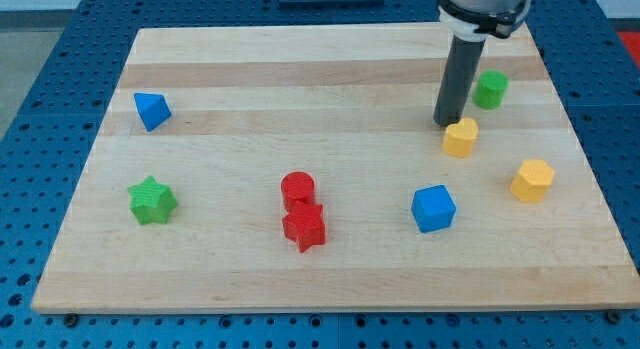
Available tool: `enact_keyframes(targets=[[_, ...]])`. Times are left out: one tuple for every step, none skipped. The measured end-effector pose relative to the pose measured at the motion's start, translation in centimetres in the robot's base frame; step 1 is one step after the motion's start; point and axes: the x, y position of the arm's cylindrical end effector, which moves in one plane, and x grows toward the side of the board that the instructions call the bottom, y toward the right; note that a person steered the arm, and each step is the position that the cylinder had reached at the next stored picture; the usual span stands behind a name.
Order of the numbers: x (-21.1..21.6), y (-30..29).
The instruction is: Move the yellow heart into the left of the yellow hexagon
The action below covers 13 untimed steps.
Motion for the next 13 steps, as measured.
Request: enact_keyframes(targets=[[0.2, 1.1], [2.2, 5.4], [3.0, 9.0], [3.0, 9.5], [1.5, 6.3], [1.1, 3.1], [1.1, 0.5], [1.8, -0.5], [2.5, -0.5], [2.5, -0.1], [2.5, 1.5], [3.6, 3.5], [5.2, 4.7]])
